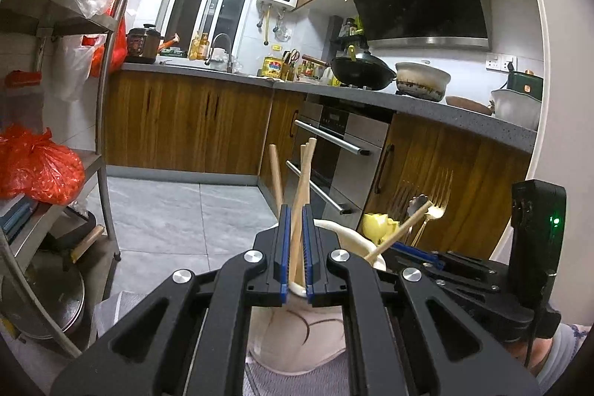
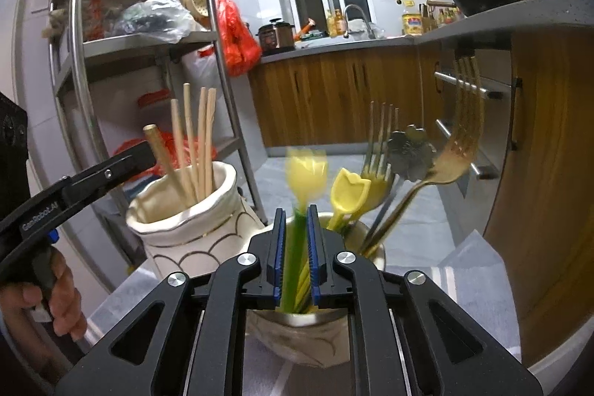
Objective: Organize utensils
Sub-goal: 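Open both tools to release the chopstick and the tulip utensil, then withdraw both tools back from the utensil holder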
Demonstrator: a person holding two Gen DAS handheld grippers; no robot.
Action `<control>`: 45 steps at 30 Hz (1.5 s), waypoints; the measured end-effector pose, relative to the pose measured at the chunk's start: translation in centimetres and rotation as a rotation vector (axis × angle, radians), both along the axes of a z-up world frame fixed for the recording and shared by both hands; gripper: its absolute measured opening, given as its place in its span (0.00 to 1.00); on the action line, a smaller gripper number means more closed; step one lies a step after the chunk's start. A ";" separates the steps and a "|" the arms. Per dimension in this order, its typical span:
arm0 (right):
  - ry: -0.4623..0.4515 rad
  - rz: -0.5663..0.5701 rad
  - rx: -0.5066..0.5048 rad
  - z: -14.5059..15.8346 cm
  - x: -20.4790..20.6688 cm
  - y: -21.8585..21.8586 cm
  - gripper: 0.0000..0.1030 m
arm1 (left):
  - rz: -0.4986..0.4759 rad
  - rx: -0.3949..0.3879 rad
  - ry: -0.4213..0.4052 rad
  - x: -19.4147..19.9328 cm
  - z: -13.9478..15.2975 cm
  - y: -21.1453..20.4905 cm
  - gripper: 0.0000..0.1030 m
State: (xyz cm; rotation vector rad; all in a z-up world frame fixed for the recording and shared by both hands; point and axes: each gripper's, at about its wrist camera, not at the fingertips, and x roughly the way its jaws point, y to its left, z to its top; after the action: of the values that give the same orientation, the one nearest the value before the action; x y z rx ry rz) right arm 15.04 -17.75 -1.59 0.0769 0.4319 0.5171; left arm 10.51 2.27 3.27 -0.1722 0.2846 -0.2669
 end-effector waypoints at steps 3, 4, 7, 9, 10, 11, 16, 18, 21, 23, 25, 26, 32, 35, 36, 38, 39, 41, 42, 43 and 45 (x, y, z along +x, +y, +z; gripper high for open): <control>-0.012 -0.006 0.002 0.4 -1.3 -0.7 0.15 | 0.000 0.007 -0.002 -0.7 0.3 0.1 0.06; -0.019 -0.008 0.002 0.6 -2.0 -1.1 0.15 | -0.002 0.015 -0.001 -1.1 0.4 0.2 0.06; -0.030 -0.017 -0.011 1.0 -3.7 -1.7 0.15 | -0.006 0.053 0.008 -2.5 0.5 0.1 0.06; -0.026 -0.018 -0.017 1.1 -4.7 -2.2 0.15 | -0.015 0.079 0.015 -3.5 0.3 -0.1 0.06; -0.024 -0.019 -0.020 1.1 -5.2 -2.4 0.15 | -0.022 0.084 0.018 -3.9 0.3 0.0 0.06; -0.021 -0.020 -0.023 1.0 -5.9 -2.7 0.15 | -0.029 0.092 0.022 -4.4 0.1 -0.1 0.06; -0.023 -0.030 -0.061 0.4 -8.0 -3.5 0.15 | -0.049 0.128 0.059 -6.7 -1.1 -0.4 0.06; -0.034 -0.038 -0.081 0.2 -8.7 -3.6 0.15 | -0.049 0.141 0.068 -7.3 -1.7 -0.6 0.06; -0.060 -0.065 -0.118 -0.2 -9.3 -3.5 0.16 | -0.043 0.165 0.084 -7.9 -2.7 -0.9 0.07; -0.060 -0.076 -0.137 -0.6 -9.3 -3.4 0.29 | -0.048 0.170 0.108 -7.9 -3.2 -1.0 0.21; -0.069 -0.086 -0.147 -0.7 -9.3 -3.5 0.37 | -0.035 0.178 0.106 -8.0 -3.5 -1.1 0.47; -0.079 -0.093 -0.159 -0.7 -9.4 -3.5 0.42 | -0.026 0.180 0.095 -8.2 -3.5 -1.0 0.59; -0.118 -0.095 -0.181 -0.5 -9.6 -3.6 0.76 | 0.006 0.182 0.101 -7.8 -3.7 -0.9 0.75; -0.141 -0.090 -0.186 -0.3 -9.8 -3.5 0.88 | 0.026 0.179 0.098 -7.6 -3.8 -0.7 0.85; -0.142 -0.093 -0.184 -0.4 -9.8 -3.5 0.89 | 0.031 0.180 0.095 -7.7 -3.8 -0.6 0.87; -0.141 -0.094 -0.176 -0.5 -9.7 -3.5 0.92 | 0.036 0.187 0.088 -7.7 -3.9 -0.6 0.91; -0.140 -0.096 -0.173 -0.6 -9.7 -3.6 0.93 | 0.036 0.189 0.088 -7.7 -3.9 -0.7 0.92; -0.138 -0.101 -0.162 -0.6 -9.6 -3.8 0.94 | 0.037 0.189 0.086 -7.8 -3.9 -0.7 0.94; -0.139 -0.104 -0.156 -0.6 -9.6 -3.9 0.95 | 0.038 0.188 0.082 -7.8 -3.9 -0.6 0.94; -0.138 -0.105 -0.154 -0.6 -9.6 -4.0 0.95 | 0.039 0.189 0.082 -7.8 -3.9 -0.7 0.94; -0.139 -0.107 -0.155 -0.6 -9.6 -4.0 0.95 | 0.039 0.193 0.085 -7.9 -3.9 -0.7 0.94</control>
State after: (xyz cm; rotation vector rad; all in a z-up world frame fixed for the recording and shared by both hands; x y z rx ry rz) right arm 5.44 -21.71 -2.18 -0.0837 0.3288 0.3794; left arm 2.66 1.57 -0.61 0.0017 0.3892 -0.1920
